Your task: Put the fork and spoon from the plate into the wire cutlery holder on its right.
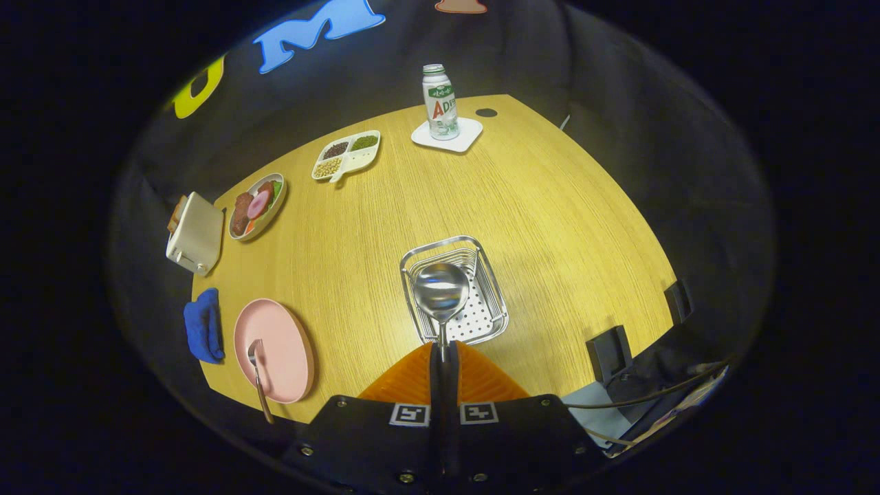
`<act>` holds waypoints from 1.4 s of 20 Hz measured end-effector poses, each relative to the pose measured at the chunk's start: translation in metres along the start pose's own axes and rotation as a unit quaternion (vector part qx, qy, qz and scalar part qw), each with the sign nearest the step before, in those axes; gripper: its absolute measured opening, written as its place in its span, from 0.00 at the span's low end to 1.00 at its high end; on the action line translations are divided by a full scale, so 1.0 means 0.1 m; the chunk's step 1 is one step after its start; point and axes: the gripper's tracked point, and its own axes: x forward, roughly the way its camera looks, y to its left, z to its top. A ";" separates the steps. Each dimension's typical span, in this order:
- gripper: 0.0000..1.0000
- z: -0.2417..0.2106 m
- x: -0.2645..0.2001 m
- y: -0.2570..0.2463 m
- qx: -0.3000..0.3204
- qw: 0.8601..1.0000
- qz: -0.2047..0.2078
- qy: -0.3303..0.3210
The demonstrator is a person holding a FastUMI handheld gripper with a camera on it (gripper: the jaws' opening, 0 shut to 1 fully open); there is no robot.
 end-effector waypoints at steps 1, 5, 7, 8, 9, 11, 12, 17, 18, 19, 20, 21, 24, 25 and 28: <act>0.02 0.02 0.01 -0.02 -0.001 1.000 -0.004 0.000; 0.08 0.12 -0.01 -0.08 -0.001 1.000 -0.013 -0.006; 0.08 0.21 -0.05 -0.07 0.008 1.000 -0.010 -0.017; 0.08 0.25 -0.07 -0.08 0.012 1.000 -0.010 -0.022; 0.08 0.30 -0.09 -0.09 0.013 1.000 -0.011 -0.027; 0.08 0.36 -0.14 -0.13 0.013 0.999 -0.015 -0.037; 0.08 0.38 -0.16 -0.15 0.013 0.999 -0.018 -0.042; 0.08 0.46 -0.32 -0.14 -0.004 0.997 -0.026 -0.072; 0.08 0.47 -0.34 -0.11 -0.010 0.997 -0.026 -0.077; 0.08 0.49 -0.37 -0.06 -0.015 0.996 -0.024 -0.083; 0.08 0.50 -0.39 -0.01 -0.019 0.996 -0.021 -0.088; 0.08 0.51 -0.41 0.06 -0.025 0.995 -0.018 -0.092; 0.08 0.54 -0.48 0.31 -0.041 0.993 -0.004 -0.107; 0.08 0.54 -0.50 0.41 -0.045 0.993 0.003 -0.112; 0.08 0.53 -0.52 0.73 -0.060 0.990 0.023 -0.123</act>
